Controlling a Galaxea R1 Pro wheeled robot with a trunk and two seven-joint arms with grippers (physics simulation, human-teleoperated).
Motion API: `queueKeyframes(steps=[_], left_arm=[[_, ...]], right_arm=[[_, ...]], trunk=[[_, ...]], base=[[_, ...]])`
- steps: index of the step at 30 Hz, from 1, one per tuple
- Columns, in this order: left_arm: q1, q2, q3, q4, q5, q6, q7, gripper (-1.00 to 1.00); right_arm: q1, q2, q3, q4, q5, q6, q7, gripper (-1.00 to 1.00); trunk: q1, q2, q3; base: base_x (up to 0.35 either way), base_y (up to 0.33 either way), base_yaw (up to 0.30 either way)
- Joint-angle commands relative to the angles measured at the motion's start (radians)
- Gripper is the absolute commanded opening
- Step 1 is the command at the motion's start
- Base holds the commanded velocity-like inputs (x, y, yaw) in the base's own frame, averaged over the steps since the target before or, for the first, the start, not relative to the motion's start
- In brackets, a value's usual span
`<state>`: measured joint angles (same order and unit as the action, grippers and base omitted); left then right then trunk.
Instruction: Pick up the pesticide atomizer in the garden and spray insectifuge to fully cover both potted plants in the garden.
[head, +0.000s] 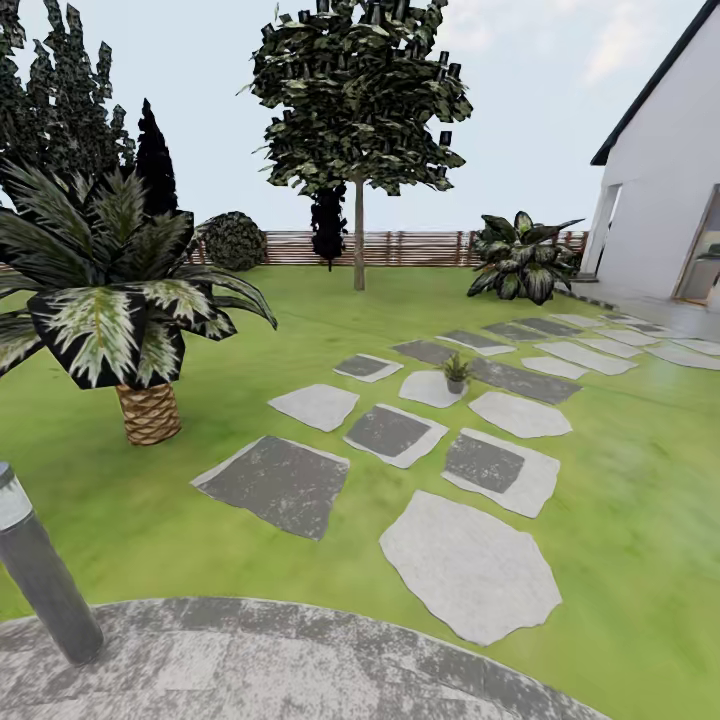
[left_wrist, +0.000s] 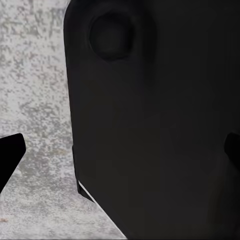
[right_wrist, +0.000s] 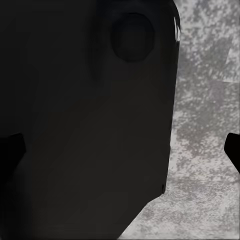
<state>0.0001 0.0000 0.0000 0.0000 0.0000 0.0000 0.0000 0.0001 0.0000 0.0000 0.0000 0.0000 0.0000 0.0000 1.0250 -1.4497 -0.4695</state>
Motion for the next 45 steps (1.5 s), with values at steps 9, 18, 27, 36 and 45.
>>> queueKeyframes(steps=[9,18,27,36,45], left_arm=[[0.0,-0.002,0.001,-0.019,0.001,-0.005,0.003,1.0],[0.0,-0.001,0.0,-0.02,0.001,-0.006,0.003,1.0],[0.0,-0.008,0.003,-0.02,0.012,-0.005,0.003,1.0],[0.0,-0.01,0.002,-0.02,0.008,-0.006,0.003,1.0],[0.0,-0.011,0.001,-0.02,0.008,-0.006,0.003,1.0]], right_arm=[[-0.008,0.035,0.001,-0.04,0.002,-0.027,-0.003,1.0],[-0.008,0.038,0.001,-0.053,0.002,-0.035,-0.003,1.0],[-0.008,0.036,-0.003,-0.054,0.0,-0.035,-0.005,1.0],[-0.008,0.033,-0.002,-0.077,0.003,-0.035,-0.005,1.0],[-0.008,0.029,-0.001,-0.083,0.003,-0.034,-0.005,1.0]], trunk=[[0.0,0.0,0.0],[0.0,0.0,0.0],[0.0,0.0,-0.001],[0.0,0.0,-0.004],[0.0,0.0,-0.007]], base=[[0.0,0.0,0.0],[0.0,0.0,0.0],[0.0,0.0,0.013],[-0.004,-0.016,0.235],[-0.106,-0.223,0.273]])
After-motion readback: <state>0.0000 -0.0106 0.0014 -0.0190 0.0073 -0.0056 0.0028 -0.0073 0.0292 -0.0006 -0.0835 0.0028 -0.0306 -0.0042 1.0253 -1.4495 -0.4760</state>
